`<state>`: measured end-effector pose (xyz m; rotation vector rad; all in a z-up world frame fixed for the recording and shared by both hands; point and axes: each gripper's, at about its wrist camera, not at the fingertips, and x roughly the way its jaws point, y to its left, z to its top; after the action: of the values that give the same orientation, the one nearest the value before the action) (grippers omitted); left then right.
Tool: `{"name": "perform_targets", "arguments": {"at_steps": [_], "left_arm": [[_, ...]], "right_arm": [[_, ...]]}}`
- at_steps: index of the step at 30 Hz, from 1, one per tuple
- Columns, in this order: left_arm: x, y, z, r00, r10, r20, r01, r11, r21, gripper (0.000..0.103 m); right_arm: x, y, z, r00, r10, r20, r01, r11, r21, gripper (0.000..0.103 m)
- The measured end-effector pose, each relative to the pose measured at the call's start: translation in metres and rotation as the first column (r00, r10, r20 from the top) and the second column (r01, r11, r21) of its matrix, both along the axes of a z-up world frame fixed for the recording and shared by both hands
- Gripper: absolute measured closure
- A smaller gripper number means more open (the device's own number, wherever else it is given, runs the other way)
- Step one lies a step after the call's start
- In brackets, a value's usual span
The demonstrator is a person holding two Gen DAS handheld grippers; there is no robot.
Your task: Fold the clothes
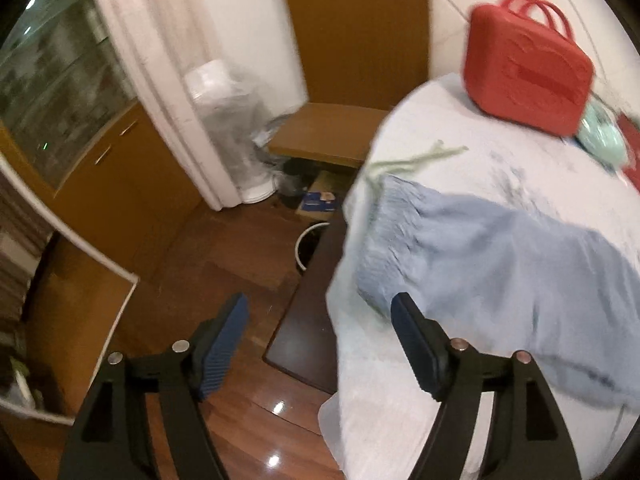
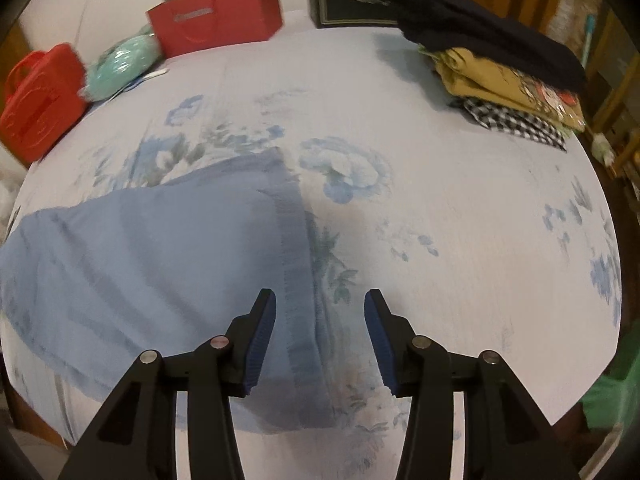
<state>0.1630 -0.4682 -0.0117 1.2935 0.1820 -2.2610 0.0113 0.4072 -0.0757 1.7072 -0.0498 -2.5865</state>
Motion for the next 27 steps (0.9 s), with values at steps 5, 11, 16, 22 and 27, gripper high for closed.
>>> {"name": "perform_targets", "arguments": {"at_steps": [5,11,16,22,27], "left_arm": [[-0.028,-0.006,0.001,0.998,0.003,-0.058,-0.001,0.999,0.032,0.027],[-0.083,-0.005,-0.032,0.999,-0.026,-0.025,0.029,0.995,0.100,0.027],[-0.115,-0.002,-0.061,0.997,-0.074,0.015,0.071,0.989,0.130,0.027],[-0.137,0.018,-0.096,0.978,-0.156,0.141,0.142,0.985,0.102,0.027],[-0.138,0.034,-0.108,0.973,-0.150,0.177,0.149,0.989,0.019,0.052]], "right_arm": [[-0.008,-0.007,-0.004,1.000,0.011,0.019,-0.011,1.000,-0.010,0.051],[-0.013,-0.009,-0.009,0.999,-0.034,0.030,0.036,0.998,-0.055,0.044],[-0.015,-0.001,-0.007,0.995,-0.093,0.019,0.094,0.992,-0.082,0.035],[-0.039,-0.009,-0.011,0.995,-0.100,0.016,0.101,0.991,-0.088,0.032],[-0.067,-0.028,-0.033,0.997,-0.058,0.055,0.059,0.998,-0.016,0.035]]}}
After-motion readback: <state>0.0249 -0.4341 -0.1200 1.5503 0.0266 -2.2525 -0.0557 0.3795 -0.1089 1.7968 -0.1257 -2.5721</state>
